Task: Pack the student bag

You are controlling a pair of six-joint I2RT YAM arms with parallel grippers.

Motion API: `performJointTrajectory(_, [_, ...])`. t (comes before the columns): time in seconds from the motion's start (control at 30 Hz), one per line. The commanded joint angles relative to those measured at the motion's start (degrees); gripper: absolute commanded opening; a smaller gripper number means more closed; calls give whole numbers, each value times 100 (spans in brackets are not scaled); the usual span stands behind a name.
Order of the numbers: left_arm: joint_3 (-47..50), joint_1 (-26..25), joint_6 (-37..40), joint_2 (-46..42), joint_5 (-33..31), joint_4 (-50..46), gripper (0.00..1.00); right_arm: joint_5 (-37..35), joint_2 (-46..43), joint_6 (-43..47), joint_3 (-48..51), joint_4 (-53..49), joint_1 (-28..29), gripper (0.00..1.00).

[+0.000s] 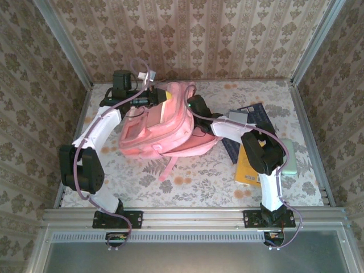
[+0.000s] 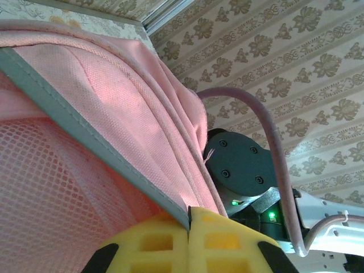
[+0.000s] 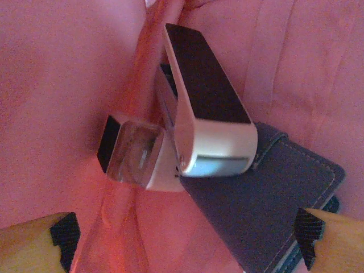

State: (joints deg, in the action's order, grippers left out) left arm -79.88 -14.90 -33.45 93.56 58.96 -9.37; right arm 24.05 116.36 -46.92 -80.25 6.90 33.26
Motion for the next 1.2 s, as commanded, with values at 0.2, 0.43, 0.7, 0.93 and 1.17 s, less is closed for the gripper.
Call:
performJointTrajectory(0.2, [-48,200,393,-460,-240,-110,0,-705,-1396,713,878,-428,14,99])
performJointTrajectory(0.43, [-299,247,1324,-429,-2364,-1721,0,-1821,-2367,1337,1218,-1771,-21,100])
performJointTrajectory(0.7, [-619,-199,1952,-181,-3488,-2393,1,-2680,-3329,1538,1904,-2551,-19,100])
performJointTrajectory(0.93, [-675,-204,1965,-80,-4019,-2546,0,-3949,-3997,1724,2190,-3388,-46,100])
performJointTrajectory(1.17, [-617,-166,1545,-52,-3474,-2283,13,-4938,-3541,1638,1771,-4123,-400,100])
